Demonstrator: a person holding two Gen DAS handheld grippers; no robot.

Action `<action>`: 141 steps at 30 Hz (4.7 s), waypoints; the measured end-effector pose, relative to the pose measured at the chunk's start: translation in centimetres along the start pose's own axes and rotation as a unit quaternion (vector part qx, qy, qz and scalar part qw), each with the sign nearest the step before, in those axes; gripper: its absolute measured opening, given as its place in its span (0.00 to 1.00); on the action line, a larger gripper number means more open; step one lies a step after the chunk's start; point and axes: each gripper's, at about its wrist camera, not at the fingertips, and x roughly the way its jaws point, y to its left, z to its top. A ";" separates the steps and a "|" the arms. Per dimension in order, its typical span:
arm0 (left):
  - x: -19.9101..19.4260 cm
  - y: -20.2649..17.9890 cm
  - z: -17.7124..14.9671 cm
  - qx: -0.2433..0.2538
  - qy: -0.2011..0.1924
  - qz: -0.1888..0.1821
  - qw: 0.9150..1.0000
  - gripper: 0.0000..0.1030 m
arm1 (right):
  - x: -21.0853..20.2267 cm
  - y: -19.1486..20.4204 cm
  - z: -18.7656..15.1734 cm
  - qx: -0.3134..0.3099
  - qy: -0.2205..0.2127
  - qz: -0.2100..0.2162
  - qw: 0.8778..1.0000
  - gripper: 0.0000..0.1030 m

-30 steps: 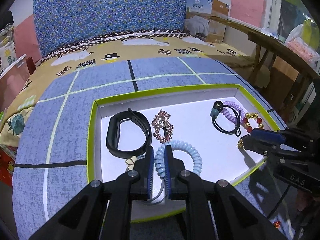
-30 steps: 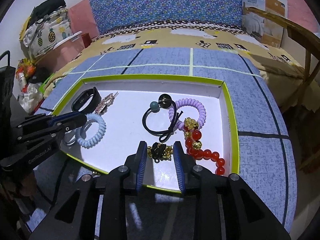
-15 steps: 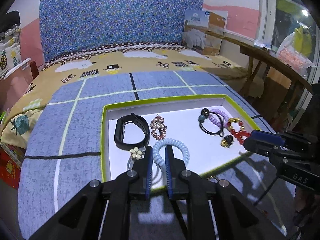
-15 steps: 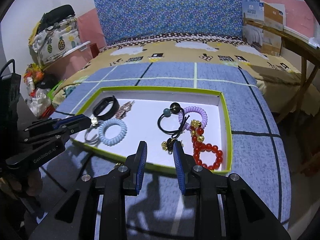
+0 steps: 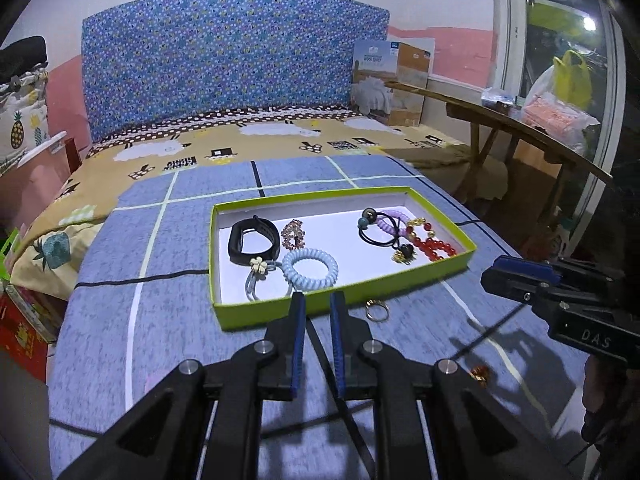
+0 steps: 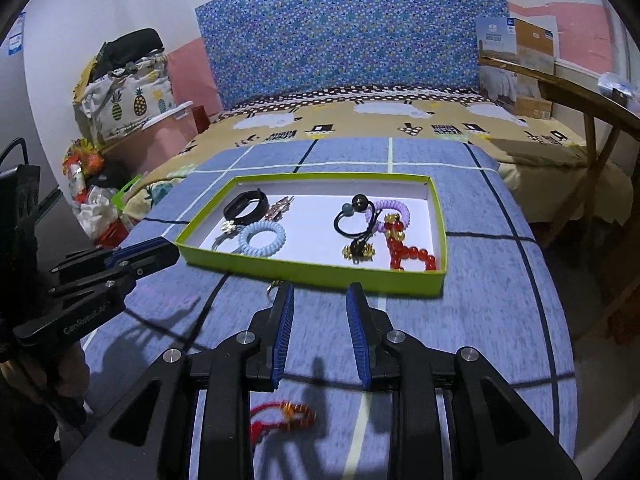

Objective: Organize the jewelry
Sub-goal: 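Withdraw both tools and move the right gripper to the red tassel charm, then grasp the red tassel charm with the right gripper and lift it, then grasp the gold ring with the left gripper while the right holds the red charm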

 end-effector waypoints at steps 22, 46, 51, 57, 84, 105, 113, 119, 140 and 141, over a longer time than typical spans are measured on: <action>-5.2 -1.0 -3.8 0.002 -0.017 -0.007 1.000 0.13 | -4.4 1.7 -4.3 0.015 -0.010 0.009 1.000 0.28; -5.6 -0.3 -4.8 -0.014 -0.006 -0.007 1.000 0.13 | 0.6 2.2 -7.6 0.062 0.069 0.025 0.995 0.30; -4.9 -0.2 -4.8 -0.015 0.000 -0.006 1.000 0.13 | 1.4 2.6 -7.0 0.057 0.075 0.008 0.996 0.30; -4.3 -0.2 -4.9 -0.016 0.006 -0.006 1.000 0.13 | 2.3 3.4 -6.4 0.050 0.080 -0.009 0.995 0.30; -0.4 -1.4 -3.3 -0.014 0.035 -0.029 0.999 0.27 | 1.3 0.8 -5.7 0.043 0.048 -0.003 0.998 0.09; 8.5 -6.0 -0.6 0.003 0.119 -0.005 0.993 0.28 | 0.8 -4.3 -5.2 0.076 0.024 -0.002 0.997 0.09; 9.1 -6.7 -0.3 0.021 0.120 0.021 0.992 0.20 | 0.9 -5.1 -5.2 0.082 0.022 0.000 0.996 0.09; 8.4 -6.4 -0.5 0.015 0.115 0.003 0.993 0.01 | 0.1 -5.0 -5.2 0.080 0.015 -0.002 0.997 0.09; 9.8 -7.3 0.2 0.032 0.125 0.009 0.992 0.34 | -0.8 -4.8 -5.1 0.077 0.009 -0.008 0.997 0.09; 10.0 -7.4 0.2 0.036 0.125 0.012 0.991 0.34 | -0.8 -4.9 -5.2 0.078 0.009 -0.008 0.997 0.09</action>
